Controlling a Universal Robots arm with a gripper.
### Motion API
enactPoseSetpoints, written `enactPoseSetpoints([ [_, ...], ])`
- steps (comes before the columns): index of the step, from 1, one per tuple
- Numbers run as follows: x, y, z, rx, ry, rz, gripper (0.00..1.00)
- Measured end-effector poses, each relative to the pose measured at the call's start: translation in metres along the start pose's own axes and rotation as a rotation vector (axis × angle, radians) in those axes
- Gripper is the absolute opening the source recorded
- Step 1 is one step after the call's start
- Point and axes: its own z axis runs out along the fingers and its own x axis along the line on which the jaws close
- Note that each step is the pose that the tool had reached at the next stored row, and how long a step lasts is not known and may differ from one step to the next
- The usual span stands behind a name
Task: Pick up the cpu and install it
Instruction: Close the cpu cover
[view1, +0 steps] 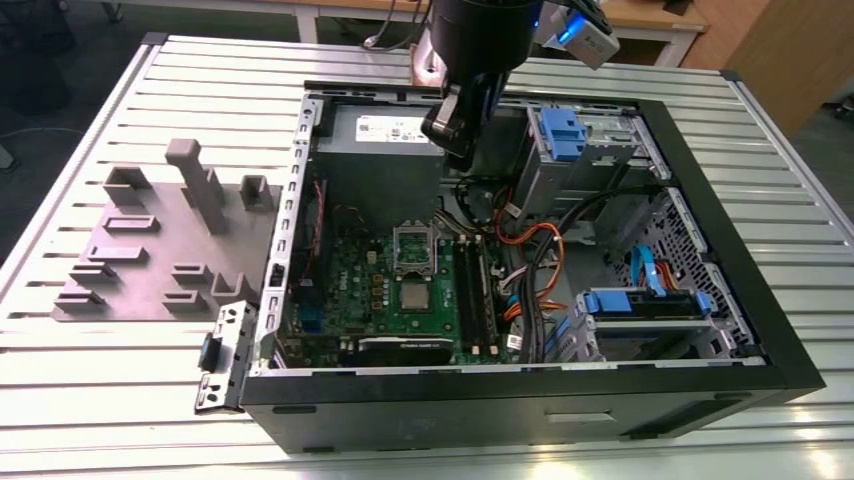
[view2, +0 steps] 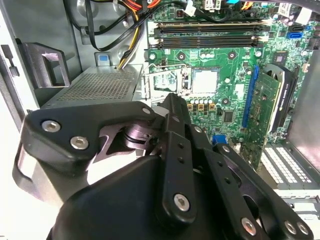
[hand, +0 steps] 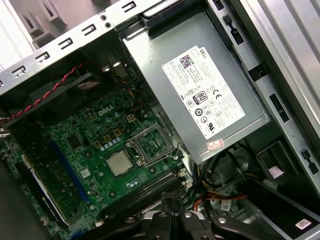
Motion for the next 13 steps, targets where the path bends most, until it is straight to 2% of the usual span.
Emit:
enactPoseSetpoints([
  [2, 0.0, 0.0, 0.0, 0.0005, 0.0007, 0.0, 0.15],
  [3, 0.0, 0.0, 0.0, 0.0008, 0.0012, 0.0, 0.11],
  [8, 0.0, 0.0, 0.0, 0.0019, 0.003, 0.0, 0.11],
  [10, 0.0, 0.0, 0.0, 0.0054, 0.0087, 0.0, 0.11],
  [13, 0.0, 0.0, 0.0, 0.0061, 0.0098, 0.0, 0.11],
])
